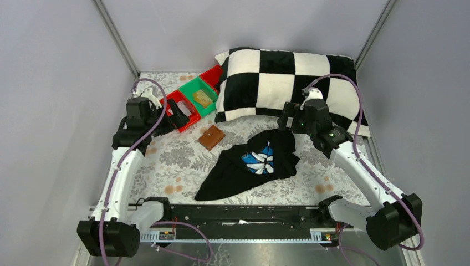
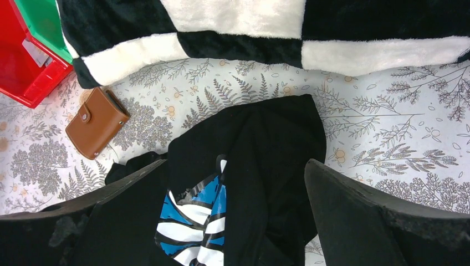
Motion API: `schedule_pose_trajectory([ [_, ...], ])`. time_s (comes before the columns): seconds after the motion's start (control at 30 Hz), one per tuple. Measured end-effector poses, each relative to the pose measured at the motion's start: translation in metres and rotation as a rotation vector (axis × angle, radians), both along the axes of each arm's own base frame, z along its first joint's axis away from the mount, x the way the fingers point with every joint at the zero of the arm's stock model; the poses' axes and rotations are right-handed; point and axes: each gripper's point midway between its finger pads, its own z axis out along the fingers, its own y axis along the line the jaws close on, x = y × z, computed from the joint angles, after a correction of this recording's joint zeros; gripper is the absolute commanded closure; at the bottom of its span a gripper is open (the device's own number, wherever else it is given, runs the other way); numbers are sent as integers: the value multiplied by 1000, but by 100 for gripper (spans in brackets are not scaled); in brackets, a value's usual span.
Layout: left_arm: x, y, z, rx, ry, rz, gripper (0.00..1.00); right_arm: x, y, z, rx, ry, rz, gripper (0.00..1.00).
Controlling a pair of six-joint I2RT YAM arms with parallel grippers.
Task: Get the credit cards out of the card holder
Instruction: Move the storage box to the center of the board.
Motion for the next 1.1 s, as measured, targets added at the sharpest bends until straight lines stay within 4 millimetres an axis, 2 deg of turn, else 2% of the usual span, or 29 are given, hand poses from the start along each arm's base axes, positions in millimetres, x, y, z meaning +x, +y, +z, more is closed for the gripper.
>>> schedule_pose_trajectory([
  [0.4, -1, -1, 0, 5, -8, -17, 1, -2, 4, 1, 20, 5, 16, 0],
  [0.63, -5, -3, -7, 6, 4, -31, 1, -3, 5, 1, 22, 7, 18, 0],
  [0.73, -7, -9, -10, 9, 13, -55, 1, -4, 9, 1, 42, 14, 34, 0],
  [0.77, -7, -10, -10, 9, 13, -57, 1, -5, 12, 1, 55, 20, 46, 0],
  [0.83, -11, -24, -14, 32, 19, -88, 1, -6, 21, 0, 92, 34, 70, 0],
  [0.93, -21, -61, -26, 61, 37, -183, 1, -7, 43, -8, 137, 69, 119, 0],
  [1.0, -26, -77, -36, 72, 64, -219, 1, -11, 63, -17, 148, 105, 170, 0],
  [1.1, -22, -73, -47, 101, 89, -178, 1, -15, 98, -32, 149, 172, 256, 0],
])
